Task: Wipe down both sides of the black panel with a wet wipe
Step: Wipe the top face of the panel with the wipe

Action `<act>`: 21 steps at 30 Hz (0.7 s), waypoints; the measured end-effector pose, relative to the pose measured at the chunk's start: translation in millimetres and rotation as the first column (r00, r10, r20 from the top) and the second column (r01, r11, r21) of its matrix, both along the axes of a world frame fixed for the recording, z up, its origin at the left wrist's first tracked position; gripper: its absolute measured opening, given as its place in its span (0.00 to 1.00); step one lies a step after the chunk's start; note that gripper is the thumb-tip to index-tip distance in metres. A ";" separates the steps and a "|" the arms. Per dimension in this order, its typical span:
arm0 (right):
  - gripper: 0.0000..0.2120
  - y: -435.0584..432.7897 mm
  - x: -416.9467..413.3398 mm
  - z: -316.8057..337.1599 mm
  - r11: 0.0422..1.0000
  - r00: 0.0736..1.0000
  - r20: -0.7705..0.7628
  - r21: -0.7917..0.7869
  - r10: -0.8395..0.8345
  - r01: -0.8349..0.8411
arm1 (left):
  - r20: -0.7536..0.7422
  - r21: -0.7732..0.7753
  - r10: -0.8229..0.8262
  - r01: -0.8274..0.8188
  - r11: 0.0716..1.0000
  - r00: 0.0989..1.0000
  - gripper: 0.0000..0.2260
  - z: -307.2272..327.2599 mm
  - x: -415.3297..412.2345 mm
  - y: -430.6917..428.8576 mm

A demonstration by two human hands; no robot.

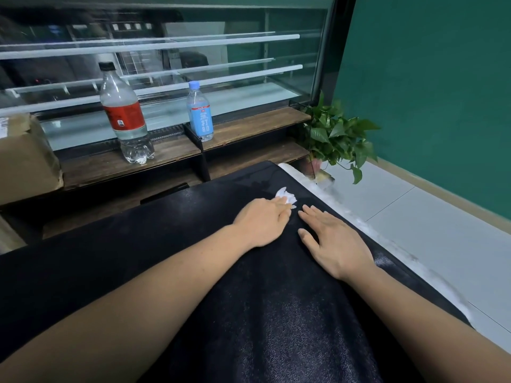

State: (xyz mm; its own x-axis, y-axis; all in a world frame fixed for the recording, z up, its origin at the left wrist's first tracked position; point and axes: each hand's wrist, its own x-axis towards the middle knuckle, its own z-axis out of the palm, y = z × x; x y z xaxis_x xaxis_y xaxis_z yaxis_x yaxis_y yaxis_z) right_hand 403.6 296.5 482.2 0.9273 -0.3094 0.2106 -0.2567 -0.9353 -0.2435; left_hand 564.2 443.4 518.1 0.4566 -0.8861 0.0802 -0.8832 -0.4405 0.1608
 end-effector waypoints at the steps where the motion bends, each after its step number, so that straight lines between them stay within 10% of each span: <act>1: 0.30 0.3 0.1 0.0 1.000 1.000 -0.001 0.004 -0.001 0.001 | -0.015 -0.006 -0.019 0.019 1.000 1.000 0.21 -0.2 1.9 1.0; 21: 0.30 -1.1 0.7 -0.2 1.000 1.000 0.005 0.015 0.003 -0.003 | 0.015 0.025 0.232 -0.232 0.972 0.973 0.20 0.7 122.2 43.9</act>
State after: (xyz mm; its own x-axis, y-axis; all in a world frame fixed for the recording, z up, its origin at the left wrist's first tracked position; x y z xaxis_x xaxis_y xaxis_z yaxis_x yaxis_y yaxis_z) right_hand 404.3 295.4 482.0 0.9272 -0.3100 0.2104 -0.2531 -0.9323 -0.2585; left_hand 686.4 487.3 518.8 0.6490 -0.7580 0.0649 -0.7583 -0.6375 0.1363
